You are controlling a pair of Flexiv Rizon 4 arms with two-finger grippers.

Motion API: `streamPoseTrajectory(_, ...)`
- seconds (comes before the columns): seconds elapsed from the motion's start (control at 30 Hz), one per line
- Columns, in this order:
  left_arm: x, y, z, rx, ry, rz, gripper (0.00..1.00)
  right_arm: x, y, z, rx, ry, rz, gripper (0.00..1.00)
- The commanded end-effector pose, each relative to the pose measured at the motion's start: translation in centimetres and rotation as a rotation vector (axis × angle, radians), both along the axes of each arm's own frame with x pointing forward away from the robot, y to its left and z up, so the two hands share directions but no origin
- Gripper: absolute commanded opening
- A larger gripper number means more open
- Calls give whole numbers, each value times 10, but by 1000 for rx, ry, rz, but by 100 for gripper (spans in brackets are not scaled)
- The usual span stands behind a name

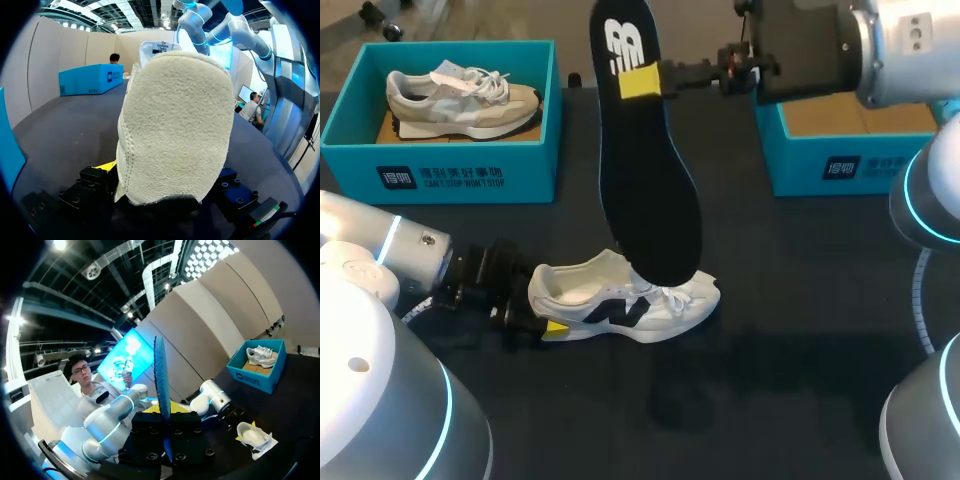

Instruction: Take the shoe out of the shoebox, open the shoe tongue, remove and reinsert the insole, then place the shoe into the shoebox

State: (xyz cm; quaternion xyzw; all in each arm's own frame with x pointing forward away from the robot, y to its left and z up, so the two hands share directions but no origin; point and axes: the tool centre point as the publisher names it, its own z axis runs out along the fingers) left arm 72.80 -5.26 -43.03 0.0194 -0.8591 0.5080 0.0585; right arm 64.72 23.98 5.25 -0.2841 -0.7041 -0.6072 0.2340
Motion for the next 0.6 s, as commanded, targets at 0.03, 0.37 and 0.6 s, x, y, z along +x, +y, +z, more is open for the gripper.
streamPoseTrajectory(0.03,-1,-4,-8,2,1,0,0,-1,2,-1,-3,1,-4,0)
streamPoseTrajectory(0.37,-1,-4,-8,2,1,0,0,-21,-29,-1,34,53,-40,0)
streamPoseTrajectory(0.6,-1,-4,-8,2,1,0,0,-35,-33,-5,40,130,-21,0)
